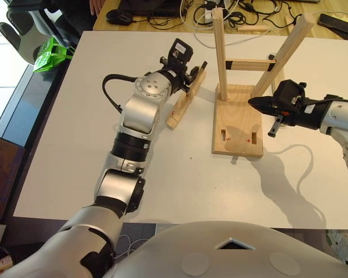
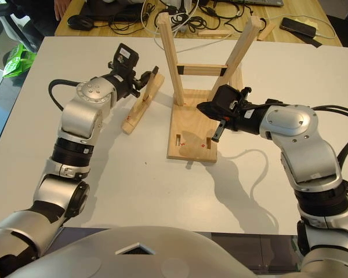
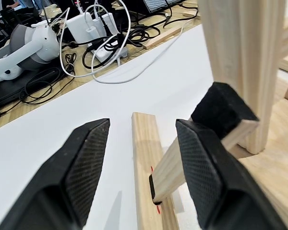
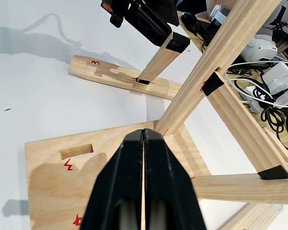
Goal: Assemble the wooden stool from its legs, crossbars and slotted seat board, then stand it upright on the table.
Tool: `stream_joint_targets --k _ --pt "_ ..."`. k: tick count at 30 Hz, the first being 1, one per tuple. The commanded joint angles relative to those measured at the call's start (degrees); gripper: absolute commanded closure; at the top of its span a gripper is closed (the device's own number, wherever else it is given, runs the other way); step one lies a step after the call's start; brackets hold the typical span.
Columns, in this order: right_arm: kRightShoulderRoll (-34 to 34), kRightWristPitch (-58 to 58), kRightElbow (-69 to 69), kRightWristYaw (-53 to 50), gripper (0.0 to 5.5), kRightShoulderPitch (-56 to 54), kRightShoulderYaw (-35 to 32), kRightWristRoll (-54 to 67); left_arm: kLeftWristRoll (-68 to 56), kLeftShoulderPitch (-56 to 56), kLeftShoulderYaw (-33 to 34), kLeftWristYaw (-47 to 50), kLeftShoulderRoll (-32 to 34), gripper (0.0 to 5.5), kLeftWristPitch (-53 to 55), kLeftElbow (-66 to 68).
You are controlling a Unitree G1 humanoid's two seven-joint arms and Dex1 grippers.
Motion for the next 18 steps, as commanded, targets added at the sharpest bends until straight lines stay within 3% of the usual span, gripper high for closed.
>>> stream_joint_targets --k 1,7,11,13,18 --pt "0.38 -0.19 -0.09 -0.16 5.50 -0.09 -0.12 -0.10 1.15 0.91 -3.81 -2.11 -1.41 2.98 -2.05 3.38" --pt "0.93 -0.06 0.03 -0.56 5.50 -0.38 0.17 -0.26 3.12 1.14 -6.33 -4.70 -0.09 2.98 -4.11 5.87" --pt "1.78 -0.27 0.02 -1.86 5.50 0.23 0.31 -0.95 2.81 -7.77 -3.07 -6.81 1.97 2.98 -4.26 11.06" --pt "2.46 -0.40 0.09 -2.77 5.50 0.48 0.25 -1.42 1.93 -14.62 -1.55 -9.33 2.36 2.98 -4.52 18.79" --pt "3.42 -1.17 0.38 -4.70 5.50 1.79 -0.29 -2.70 2.90 -31.42 -1.40 -18.71 1.69 2.16 -11.29 46.59"
